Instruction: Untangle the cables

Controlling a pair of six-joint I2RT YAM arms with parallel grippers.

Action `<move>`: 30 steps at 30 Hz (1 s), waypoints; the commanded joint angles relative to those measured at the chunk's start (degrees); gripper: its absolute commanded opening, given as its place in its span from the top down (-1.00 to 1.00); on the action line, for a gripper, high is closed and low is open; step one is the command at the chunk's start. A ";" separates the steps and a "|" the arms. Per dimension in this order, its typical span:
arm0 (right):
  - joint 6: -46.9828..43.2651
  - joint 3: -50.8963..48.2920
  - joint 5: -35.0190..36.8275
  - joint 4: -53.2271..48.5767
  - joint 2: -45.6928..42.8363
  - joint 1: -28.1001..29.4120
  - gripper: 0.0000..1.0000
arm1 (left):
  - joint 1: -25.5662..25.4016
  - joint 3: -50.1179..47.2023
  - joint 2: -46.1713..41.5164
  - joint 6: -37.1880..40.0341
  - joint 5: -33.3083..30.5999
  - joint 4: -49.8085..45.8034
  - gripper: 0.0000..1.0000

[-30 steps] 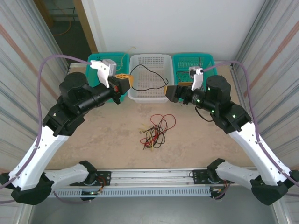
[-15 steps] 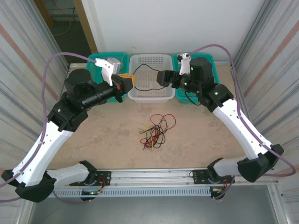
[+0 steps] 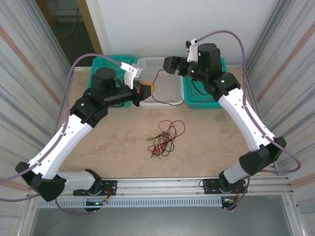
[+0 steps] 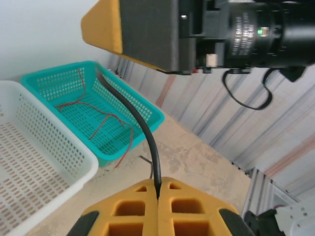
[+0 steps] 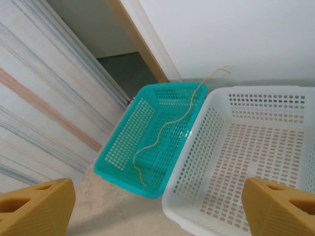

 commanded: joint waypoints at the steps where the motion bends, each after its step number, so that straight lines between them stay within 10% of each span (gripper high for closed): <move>1: -1.40 3.00 2.36 -1.91 0.55 -0.89 -0.72 | 1.50 2.99 4.45 -0.13 -6.56 3.44 1.00; 5: -1.41 0.40 3.97 -3.17 -2.09 -2.31 -0.71 | 2.29 5.40 9.64 1.02 -16.39 7.93 1.00; 17: 1.17 -18.27 3.57 -5.59 -18.11 -5.78 -0.72 | 8.25 13.29 29.05 -5.39 -14.24 17.07 1.00; 22: 2.08 -24.46 3.69 -8.05 -21.87 -5.99 -0.71 | 8.15 15.49 37.00 -5.70 -15.24 14.64 -0.18; 30: 5.70 -34.04 1.44 -8.89 -24.31 -4.79 -0.69 | 8.01 11.08 33.08 -5.62 -14.60 14.02 -0.38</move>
